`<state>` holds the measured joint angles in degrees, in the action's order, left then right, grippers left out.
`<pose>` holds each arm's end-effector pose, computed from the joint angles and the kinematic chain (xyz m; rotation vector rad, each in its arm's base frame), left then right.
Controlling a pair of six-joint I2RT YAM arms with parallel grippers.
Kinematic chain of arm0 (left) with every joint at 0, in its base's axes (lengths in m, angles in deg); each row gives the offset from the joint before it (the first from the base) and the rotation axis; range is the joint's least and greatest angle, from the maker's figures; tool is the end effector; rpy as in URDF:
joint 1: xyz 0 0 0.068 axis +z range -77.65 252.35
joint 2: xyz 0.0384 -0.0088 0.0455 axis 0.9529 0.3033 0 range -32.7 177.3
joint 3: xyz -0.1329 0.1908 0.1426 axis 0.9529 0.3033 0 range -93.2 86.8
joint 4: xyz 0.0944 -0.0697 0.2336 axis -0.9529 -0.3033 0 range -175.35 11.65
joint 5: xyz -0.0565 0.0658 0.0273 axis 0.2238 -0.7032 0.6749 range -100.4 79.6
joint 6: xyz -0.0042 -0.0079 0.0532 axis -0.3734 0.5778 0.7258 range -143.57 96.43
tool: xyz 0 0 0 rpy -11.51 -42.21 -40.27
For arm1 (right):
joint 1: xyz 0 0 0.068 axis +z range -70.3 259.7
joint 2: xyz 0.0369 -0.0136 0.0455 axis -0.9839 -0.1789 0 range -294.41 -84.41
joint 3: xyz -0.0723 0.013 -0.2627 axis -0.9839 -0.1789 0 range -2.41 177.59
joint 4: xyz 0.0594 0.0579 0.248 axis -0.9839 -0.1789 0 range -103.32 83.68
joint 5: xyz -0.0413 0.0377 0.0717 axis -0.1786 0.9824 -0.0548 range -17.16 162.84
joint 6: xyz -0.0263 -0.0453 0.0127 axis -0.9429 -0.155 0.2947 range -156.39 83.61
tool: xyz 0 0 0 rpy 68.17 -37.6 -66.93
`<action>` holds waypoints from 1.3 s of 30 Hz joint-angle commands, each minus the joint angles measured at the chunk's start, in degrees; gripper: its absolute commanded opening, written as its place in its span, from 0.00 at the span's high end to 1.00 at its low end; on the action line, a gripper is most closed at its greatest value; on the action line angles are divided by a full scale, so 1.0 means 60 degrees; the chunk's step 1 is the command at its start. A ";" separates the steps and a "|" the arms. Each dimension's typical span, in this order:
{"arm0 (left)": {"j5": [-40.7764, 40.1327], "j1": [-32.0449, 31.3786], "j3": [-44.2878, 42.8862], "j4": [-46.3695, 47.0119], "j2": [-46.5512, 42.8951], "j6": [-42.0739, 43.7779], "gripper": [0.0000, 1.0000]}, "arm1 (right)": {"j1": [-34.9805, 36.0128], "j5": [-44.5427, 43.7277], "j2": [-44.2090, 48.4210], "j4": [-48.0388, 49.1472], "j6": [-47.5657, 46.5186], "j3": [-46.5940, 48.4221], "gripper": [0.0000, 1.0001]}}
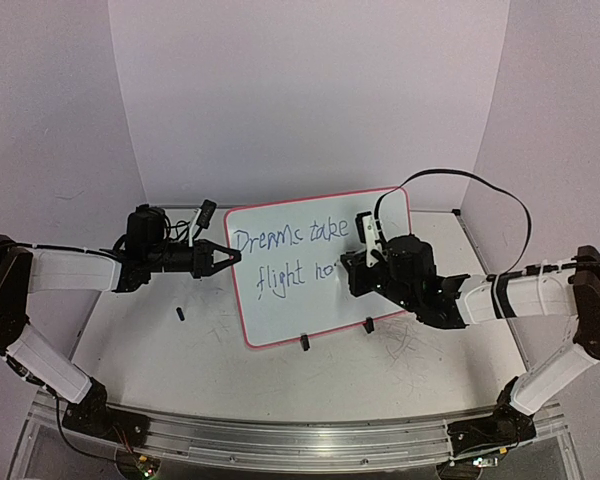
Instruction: Write a sentence on the whiteboard
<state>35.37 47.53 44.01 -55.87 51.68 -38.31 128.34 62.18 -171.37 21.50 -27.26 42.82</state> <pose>0.2713 -0.1534 0.2260 0.7365 1.8452 -1.2140 0.2260 0.2468 0.2326 -0.4952 1.7756 0.5449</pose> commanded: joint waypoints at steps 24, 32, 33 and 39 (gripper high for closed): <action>-0.0919 -0.0116 -0.0237 -0.0377 0.0158 0.0802 1.00 | -0.0010 -0.0745 0.0128 0.0064 -0.0033 0.0408 1.00; -0.0940 -0.0118 -0.0210 -0.0377 0.0140 0.0816 1.00 | -0.0056 -0.0675 0.0023 0.0001 -0.0012 0.0363 1.00; -0.0935 -0.0112 -0.0208 -0.0377 0.0155 0.0816 1.00 | -0.0060 -0.0666 0.0039 -0.0029 0.0008 0.0316 1.00; -0.0927 -0.0105 -0.0250 -0.0378 0.0175 0.0831 1.00 | -0.0056 -0.0465 0.0165 -0.0167 0.0180 -0.0001 1.00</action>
<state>35.33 47.53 43.99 -55.89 51.68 -38.27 128.21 59.34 -171.06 20.92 -26.85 43.77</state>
